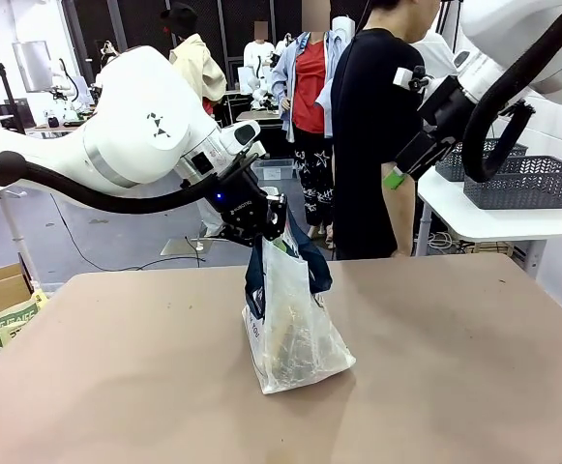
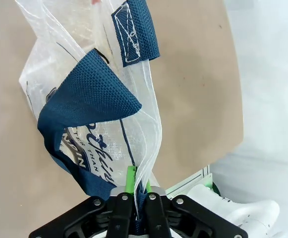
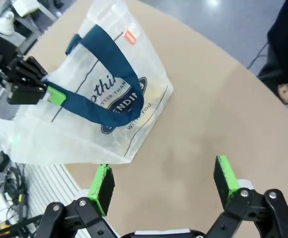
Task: Transfer purchased items from the store into the shopping bag.
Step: Move the Reusable shopping bag to the right side of the table.
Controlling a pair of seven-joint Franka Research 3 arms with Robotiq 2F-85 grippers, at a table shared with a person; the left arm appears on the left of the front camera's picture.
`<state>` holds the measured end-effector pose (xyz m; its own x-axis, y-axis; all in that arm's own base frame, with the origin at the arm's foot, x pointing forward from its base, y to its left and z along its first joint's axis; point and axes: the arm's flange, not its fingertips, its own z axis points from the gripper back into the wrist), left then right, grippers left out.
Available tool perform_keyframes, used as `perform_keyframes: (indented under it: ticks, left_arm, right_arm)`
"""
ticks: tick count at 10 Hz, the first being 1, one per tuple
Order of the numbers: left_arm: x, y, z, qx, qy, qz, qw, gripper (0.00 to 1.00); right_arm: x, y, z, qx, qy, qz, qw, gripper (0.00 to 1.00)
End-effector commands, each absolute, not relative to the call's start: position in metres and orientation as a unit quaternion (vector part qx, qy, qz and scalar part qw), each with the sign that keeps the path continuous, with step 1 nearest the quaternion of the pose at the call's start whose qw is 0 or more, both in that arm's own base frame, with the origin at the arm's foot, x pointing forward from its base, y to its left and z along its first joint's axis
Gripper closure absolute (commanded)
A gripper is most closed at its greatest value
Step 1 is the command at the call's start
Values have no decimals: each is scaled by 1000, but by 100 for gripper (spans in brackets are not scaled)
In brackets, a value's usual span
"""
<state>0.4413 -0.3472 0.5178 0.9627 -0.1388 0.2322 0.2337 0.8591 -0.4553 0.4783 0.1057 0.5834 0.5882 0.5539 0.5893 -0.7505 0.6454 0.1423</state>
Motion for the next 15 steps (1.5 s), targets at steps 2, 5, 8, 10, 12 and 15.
perform_keyframes:
  ticks: [2, 5, 8, 10, 12, 15]
  left_arm:
    - [439, -347, 522, -253, -95, -91, 958, 100]
    - [439, -347, 522, -253, -95, -91, 958, 100]
    - [454, -357, 533, -158, -75, -84, 981, 100]
    - [461, -349, 558, -115, -90, -87, 986, 100]
    - [465, -328, 584, -83, -115, -75, 987, 100]
    - [479, -281, 604, -66, -153, -73, 983, 100]
  right_arm:
    - [481, 114, 585, 182, -247, 369, 877, 0]
    - [481, 114, 585, 182, -247, 369, 877, 0]
    - [481, 114, 585, 182, -247, 369, 877, 0]
    - [481, 114, 585, 182, -247, 369, 877, 0]
    - [481, 114, 585, 182, -247, 369, 877, 0]
    - [481, 114, 585, 182, -247, 369, 877, 0]
